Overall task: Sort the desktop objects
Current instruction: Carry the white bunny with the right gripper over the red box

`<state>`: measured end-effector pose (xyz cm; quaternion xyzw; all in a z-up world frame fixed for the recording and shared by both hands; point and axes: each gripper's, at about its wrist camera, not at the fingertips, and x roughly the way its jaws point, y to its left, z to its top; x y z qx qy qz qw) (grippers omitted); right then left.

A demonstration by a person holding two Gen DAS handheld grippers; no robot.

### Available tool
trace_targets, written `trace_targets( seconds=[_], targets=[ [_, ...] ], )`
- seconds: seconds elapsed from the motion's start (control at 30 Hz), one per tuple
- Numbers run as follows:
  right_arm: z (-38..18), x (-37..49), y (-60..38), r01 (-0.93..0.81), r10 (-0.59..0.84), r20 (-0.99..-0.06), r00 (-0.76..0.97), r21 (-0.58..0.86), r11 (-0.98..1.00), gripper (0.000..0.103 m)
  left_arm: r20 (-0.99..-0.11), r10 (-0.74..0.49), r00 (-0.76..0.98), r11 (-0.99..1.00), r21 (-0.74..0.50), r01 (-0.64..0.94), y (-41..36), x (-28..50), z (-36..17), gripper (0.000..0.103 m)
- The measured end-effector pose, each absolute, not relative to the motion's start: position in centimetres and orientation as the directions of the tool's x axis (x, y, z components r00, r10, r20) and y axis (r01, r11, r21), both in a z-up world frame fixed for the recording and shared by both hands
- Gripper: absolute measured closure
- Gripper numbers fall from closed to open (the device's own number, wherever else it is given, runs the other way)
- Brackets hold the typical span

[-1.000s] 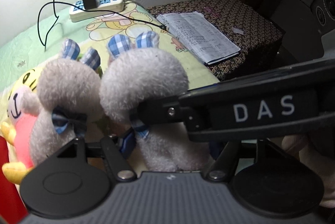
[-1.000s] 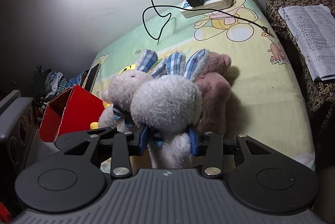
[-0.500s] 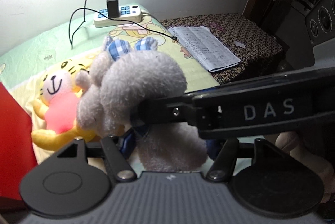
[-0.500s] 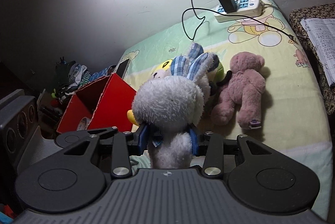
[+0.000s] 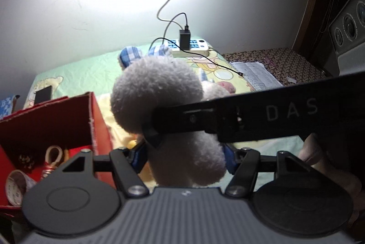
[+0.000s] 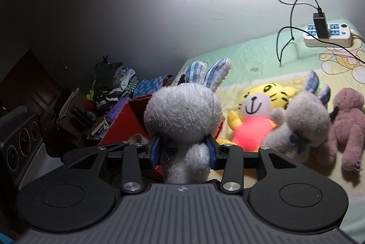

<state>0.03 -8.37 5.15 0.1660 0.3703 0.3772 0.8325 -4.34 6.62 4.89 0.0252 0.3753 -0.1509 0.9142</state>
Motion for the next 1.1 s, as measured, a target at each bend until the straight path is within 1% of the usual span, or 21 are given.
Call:
trace_targets(
  seconds=[0.23,0.47,0.57,0.67,0.77,0.9,0.97,1.1],
  targets=[
    [5.9,0.5,0.6,-0.517,0.755,-0.489,0.437,0.551,0.655,0.059,-0.686,-0.212,0.696,0.967,-0.044,0.251,15.6,-3.7,5.4,0.039],
    [3.8,1.4,9.1,-0.483,0.748,-0.525,0.406,0.572,0.663,0.059,-0.719,-0.156,0.677,0.980,-0.027,0.197,23.5,-2.7,3.2,0.039],
    [2.6,2.1,12.1,-0.456,0.755,-0.537,0.376,0.602,0.655,0.059,-0.737,-0.129,0.663,0.985,-0.018,0.172,26.3,-2.2,2.2,0.039],
    [1.2,2.8,14.2,-0.416,0.764,-0.545,0.344,0.642,0.645,0.060,-0.759,-0.102,0.643,0.990,-0.011,0.144,28.8,-1.8,1.1,0.040],
    [-0.1,3.5,16.1,-0.387,0.758,-0.567,0.323,0.652,0.652,0.060,-0.783,-0.068,0.618,0.993,0.008,0.119,31.2,-1.7,0.3,0.041],
    [-1.5,4.5,17.9,-0.338,0.752,-0.597,0.278,0.672,0.659,0.060,-0.812,-0.051,0.581,0.996,0.002,0.090,33.2,-0.4,-0.9,0.042],
    [-1.7,4.9,18.4,-0.334,0.758,-0.600,0.254,0.681,0.651,0.060,-0.814,-0.043,0.580,0.997,0.003,0.077,33.6,-0.7,-0.9,0.045],
    [-1.9,5.2,19.9,-0.359,0.753,-0.620,0.219,0.666,0.654,0.060,-0.826,-0.027,0.563,0.999,-0.002,0.046,34.4,-0.8,-1.1,0.045]
  ],
)
